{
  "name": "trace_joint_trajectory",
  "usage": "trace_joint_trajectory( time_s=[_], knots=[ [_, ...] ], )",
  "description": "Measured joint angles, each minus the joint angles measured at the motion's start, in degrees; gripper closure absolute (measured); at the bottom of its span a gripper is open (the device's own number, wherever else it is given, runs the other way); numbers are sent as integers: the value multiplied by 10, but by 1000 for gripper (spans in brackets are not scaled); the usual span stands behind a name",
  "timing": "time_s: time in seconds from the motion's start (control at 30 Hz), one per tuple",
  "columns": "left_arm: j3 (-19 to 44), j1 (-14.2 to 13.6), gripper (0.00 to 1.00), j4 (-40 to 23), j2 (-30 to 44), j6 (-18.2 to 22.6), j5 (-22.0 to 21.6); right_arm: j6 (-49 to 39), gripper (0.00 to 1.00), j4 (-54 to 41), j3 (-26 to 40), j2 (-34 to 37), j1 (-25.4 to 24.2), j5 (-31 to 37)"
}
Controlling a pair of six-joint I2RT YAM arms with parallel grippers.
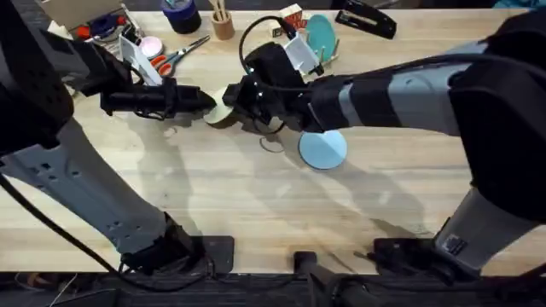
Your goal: Pick up the plates from the table one by one and place each into a slot on the dish rack.
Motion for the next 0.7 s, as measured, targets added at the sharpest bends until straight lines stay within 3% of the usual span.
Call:
trace_joint_trajectory(
  time_s=[0.37,0.53,0.7],
  knots=[
    [5,-1,961,-34,-19,1,-29,-73,970,0,0,-5,-6,-3],
    [4,-6,960,-49,-93,2,-54,-117,970,-8,0,-35,-22,-3],
    [4,-11,961,-61,-191,2,-68,-170,969,-82,0,-83,-42,-2]
  ],
)
